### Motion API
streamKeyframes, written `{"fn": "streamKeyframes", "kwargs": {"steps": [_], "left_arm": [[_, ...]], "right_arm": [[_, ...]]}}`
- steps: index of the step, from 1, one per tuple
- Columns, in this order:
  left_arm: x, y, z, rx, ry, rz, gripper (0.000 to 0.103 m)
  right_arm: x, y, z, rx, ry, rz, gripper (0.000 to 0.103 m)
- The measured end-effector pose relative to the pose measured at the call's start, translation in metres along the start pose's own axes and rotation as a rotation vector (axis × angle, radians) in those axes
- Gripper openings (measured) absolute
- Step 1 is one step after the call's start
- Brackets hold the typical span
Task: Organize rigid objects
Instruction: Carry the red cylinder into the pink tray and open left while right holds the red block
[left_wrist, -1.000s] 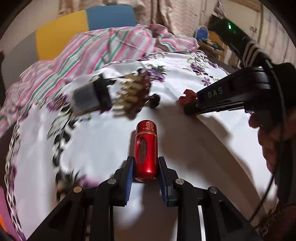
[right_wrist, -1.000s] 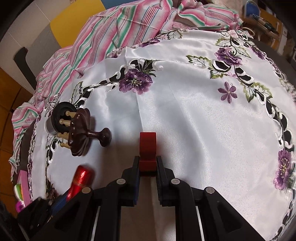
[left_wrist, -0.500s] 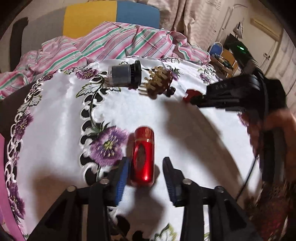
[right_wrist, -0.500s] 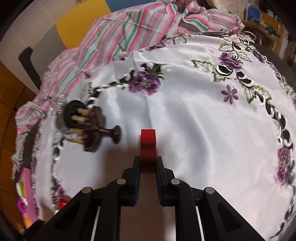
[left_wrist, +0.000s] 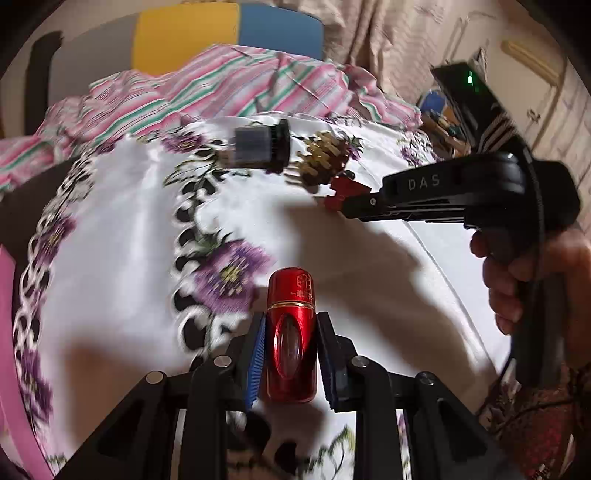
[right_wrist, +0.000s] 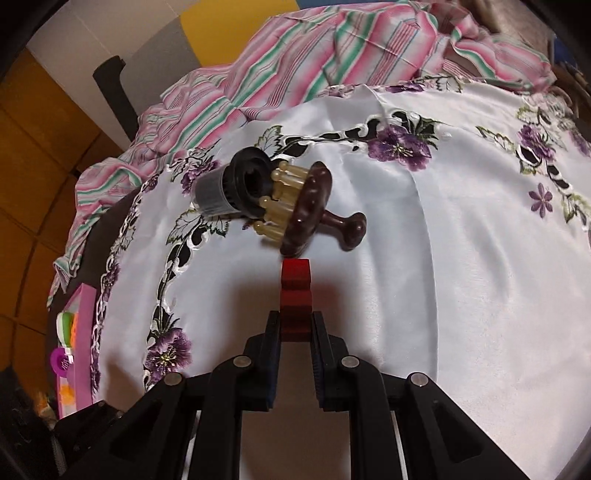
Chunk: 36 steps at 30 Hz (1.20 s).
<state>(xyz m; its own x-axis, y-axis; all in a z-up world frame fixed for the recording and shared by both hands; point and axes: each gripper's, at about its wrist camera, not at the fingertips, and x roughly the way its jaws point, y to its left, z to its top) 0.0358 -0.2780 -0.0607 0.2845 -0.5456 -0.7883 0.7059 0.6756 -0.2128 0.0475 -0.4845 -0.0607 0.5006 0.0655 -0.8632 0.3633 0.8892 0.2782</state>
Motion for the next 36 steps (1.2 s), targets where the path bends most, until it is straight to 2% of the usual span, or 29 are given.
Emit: {"fn": "streamKeyframes", "kwargs": {"steps": [4, 8, 12, 19, 27, 29, 32, 36], "left_arm": [[-0.019, 0.01, -0.013, -0.045, -0.022, -0.024, 0.026], [-0.044, 0.021, -0.028, -0.083, -0.054, -0.048, 0.026], [-0.068, 0.035, -0.041, -0.108, -0.081, -0.047, 0.026], [-0.117, 0.063, -0.067, -0.147, -0.159, 0.005, 0.026], [-0.152, 0.105, -0.099, -0.232, -0.207, 0.088, 0.026], [-0.16, 0.119, -0.108, -0.268, -0.221, 0.073, 0.027], [-0.168, 0.131, -0.116, -0.293, -0.228, 0.115, 0.026], [-0.174, 0.151, -0.127, -0.352, -0.235, 0.11, 0.026]], "right_arm": [[0.002, 0.002, 0.001, -0.009, 0.003, 0.002, 0.015], [-0.003, 0.009, -0.002, -0.026, -0.004, 0.041, 0.015], [-0.005, 0.024, -0.005, -0.066, -0.018, 0.058, 0.015], [-0.001, 0.054, -0.014, -0.197, -0.026, 0.018, 0.015], [-0.004, 0.081, -0.025, -0.19, -0.051, 0.083, 0.015], [-0.005, 0.093, -0.03, -0.206, -0.057, 0.096, 0.015], [-0.005, 0.11, -0.038, -0.214, -0.053, 0.129, 0.015], [-0.005, 0.13, -0.049, -0.225, -0.049, 0.167, 0.015]]}}
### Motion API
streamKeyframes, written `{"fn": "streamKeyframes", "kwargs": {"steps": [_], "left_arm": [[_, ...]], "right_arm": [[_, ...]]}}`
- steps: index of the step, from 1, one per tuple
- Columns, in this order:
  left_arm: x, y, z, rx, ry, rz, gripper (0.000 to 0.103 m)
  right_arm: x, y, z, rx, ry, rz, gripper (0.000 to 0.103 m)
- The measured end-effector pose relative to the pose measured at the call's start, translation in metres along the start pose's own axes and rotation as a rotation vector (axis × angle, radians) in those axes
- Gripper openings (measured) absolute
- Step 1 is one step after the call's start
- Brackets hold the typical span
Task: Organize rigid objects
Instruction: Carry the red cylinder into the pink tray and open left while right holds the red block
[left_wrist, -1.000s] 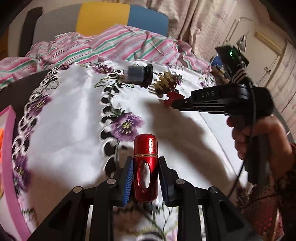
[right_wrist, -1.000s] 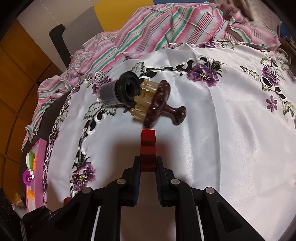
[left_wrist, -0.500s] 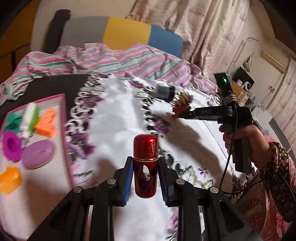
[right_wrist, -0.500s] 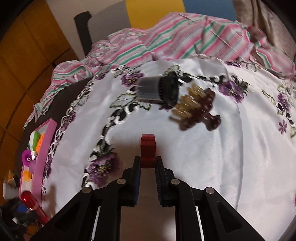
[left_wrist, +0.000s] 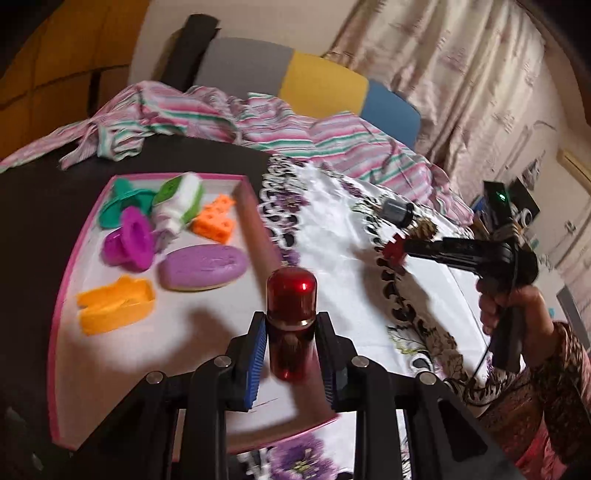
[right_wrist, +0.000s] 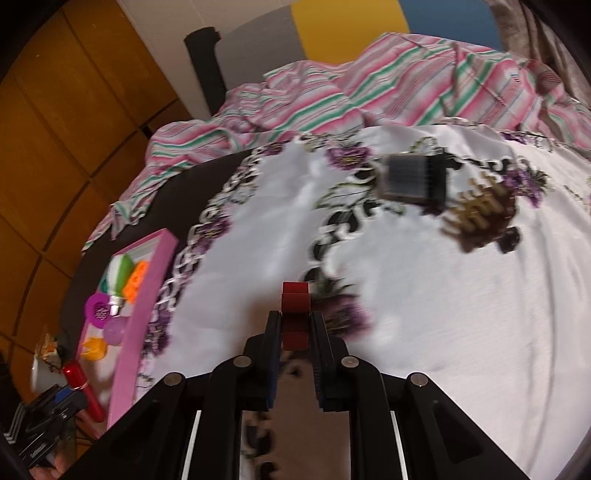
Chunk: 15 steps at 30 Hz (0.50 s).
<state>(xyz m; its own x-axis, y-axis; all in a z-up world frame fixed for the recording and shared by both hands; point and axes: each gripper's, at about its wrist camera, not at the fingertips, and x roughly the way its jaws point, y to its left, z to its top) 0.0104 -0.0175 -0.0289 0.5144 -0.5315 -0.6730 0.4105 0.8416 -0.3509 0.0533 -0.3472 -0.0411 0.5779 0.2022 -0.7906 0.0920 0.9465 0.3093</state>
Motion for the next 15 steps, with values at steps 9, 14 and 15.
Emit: {"fn": "streamKeyframes", "kwargs": {"steps": [9, 14, 15], "left_arm": [[-0.01, 0.038, -0.014, -0.053, 0.019, 0.07, 0.026], [-0.021, 0.06, -0.017, -0.112, 0.002, 0.162, 0.045], [-0.024, 0.066, -0.017, -0.134, -0.006, 0.168, 0.047]], "right_arm": [[-0.003, 0.036, -0.019, 0.014, 0.004, 0.1, 0.015], [-0.004, 0.063, -0.032, -0.012, 0.021, 0.156, 0.015], [-0.005, 0.07, -0.034, -0.021, 0.023, 0.169, 0.015]]}}
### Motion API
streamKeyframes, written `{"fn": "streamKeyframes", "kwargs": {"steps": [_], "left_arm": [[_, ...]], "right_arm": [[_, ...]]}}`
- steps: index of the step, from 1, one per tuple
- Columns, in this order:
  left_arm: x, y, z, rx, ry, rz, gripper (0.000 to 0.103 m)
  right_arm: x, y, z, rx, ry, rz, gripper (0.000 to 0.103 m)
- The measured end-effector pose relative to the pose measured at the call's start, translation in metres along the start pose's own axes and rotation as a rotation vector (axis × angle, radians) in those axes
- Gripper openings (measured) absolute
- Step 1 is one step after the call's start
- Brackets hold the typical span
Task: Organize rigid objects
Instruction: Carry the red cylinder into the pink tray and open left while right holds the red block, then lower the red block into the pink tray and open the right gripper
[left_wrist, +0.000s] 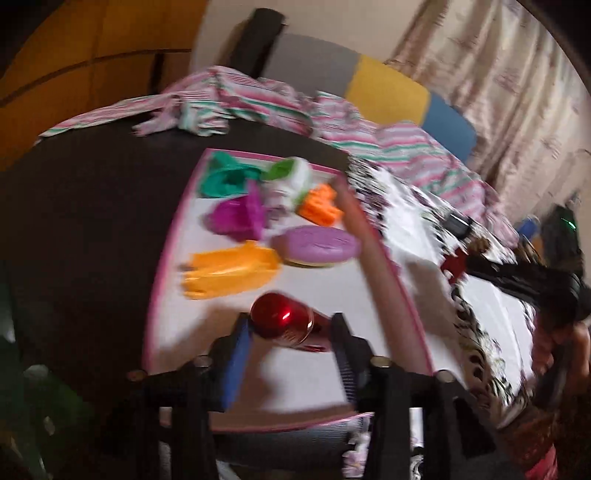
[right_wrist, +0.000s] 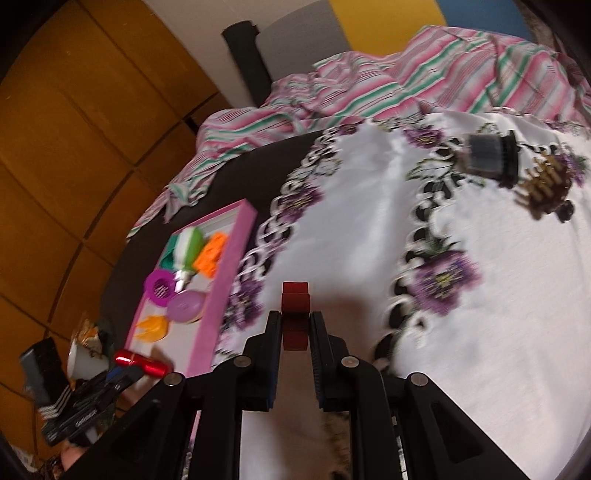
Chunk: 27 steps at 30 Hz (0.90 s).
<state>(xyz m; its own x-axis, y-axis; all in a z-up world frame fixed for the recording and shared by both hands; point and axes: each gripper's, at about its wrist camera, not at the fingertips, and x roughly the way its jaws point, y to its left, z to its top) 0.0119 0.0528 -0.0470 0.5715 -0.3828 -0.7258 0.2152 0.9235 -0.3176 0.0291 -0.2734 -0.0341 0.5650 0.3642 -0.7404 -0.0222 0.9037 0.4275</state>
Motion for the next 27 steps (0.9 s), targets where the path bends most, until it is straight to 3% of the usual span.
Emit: {"fn": "streamKeyframes", "kwargs": {"steps": [10, 18, 27], "left_arm": [[-0.021, 0.024, -0.002, -0.099, -0.068, 0.005, 0.047], [-0.023, 0.008, -0.009, -0.034, -0.057, -0.014, 0.047], [-0.027, -0.003, -0.015, 0.01, -0.061, -0.037, 0.047]], "right_arm": [[0.015, 0.054, -0.015, -0.061, 0.055, 0.116, 0.015], [0.036, 0.09, -0.019, -0.102, 0.101, 0.166, 0.015], [0.063, 0.115, -0.024, -0.139, 0.16, 0.157, 0.015]]}}
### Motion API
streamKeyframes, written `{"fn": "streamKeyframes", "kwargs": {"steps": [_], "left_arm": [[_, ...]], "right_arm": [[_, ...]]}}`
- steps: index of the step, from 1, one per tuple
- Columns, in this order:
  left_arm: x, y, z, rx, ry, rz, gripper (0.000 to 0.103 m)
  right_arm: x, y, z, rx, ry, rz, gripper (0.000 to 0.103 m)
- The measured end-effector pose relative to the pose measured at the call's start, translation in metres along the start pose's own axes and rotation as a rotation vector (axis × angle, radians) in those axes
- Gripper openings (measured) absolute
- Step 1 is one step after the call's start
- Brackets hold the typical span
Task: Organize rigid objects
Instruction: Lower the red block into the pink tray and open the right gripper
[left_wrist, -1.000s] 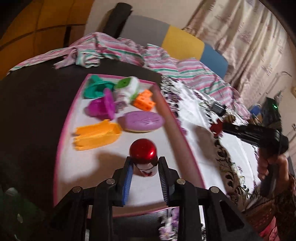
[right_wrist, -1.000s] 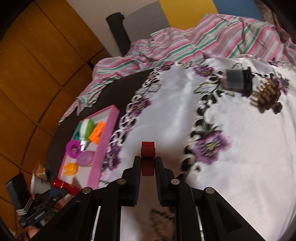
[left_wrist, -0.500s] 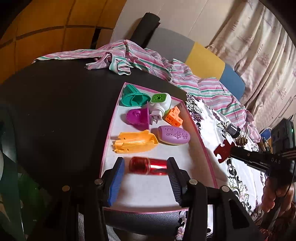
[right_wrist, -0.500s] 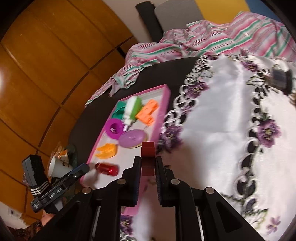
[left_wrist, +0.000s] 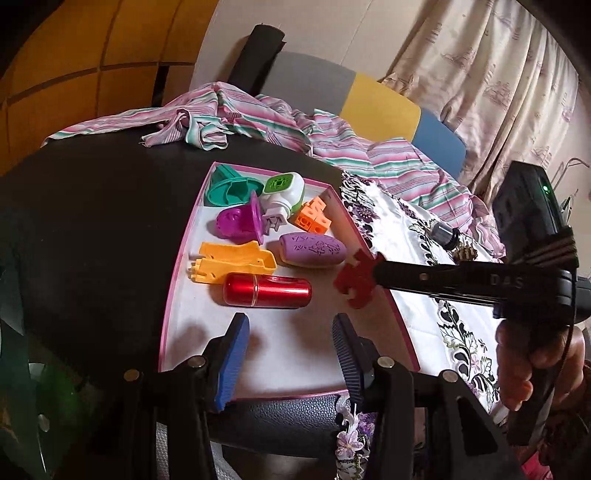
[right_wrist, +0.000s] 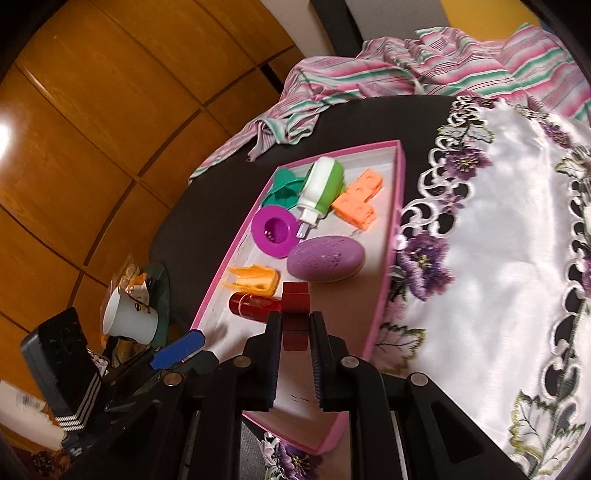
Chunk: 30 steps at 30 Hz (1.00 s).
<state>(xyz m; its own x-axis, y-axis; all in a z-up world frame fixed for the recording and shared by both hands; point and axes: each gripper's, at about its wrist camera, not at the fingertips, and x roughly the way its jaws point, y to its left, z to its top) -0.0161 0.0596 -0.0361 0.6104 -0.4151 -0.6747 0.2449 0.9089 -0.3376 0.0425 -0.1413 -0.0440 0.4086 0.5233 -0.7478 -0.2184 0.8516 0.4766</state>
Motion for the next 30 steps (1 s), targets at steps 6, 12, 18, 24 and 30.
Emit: {"fn": "streamKeyframes", "kwargs": {"steps": [6, 12, 18, 24, 30], "left_arm": [[-0.002, 0.004, -0.002, -0.014, -0.004, -0.001, 0.047], [-0.002, 0.005, -0.003, -0.013, -0.002, 0.005, 0.047], [0.0, 0.001, -0.005, 0.001, 0.002, -0.004, 0.047], [0.001, -0.007, -0.007, 0.03, 0.011, -0.01, 0.047], [0.002, -0.015, -0.008, 0.053, 0.016, -0.063, 0.047]], "right_arm": [[0.015, 0.003, 0.0, 0.007, 0.031, -0.009, 0.015], [0.01, -0.002, 0.003, 0.018, -0.011, -0.074, 0.027], [-0.016, -0.008, 0.007, 0.018, -0.092, -0.117, 0.032], [-0.022, -0.008, 0.005, -0.025, -0.092, -0.197, 0.038], [-0.021, -0.01, -0.002, -0.073, -0.062, -0.297, 0.038]]}}
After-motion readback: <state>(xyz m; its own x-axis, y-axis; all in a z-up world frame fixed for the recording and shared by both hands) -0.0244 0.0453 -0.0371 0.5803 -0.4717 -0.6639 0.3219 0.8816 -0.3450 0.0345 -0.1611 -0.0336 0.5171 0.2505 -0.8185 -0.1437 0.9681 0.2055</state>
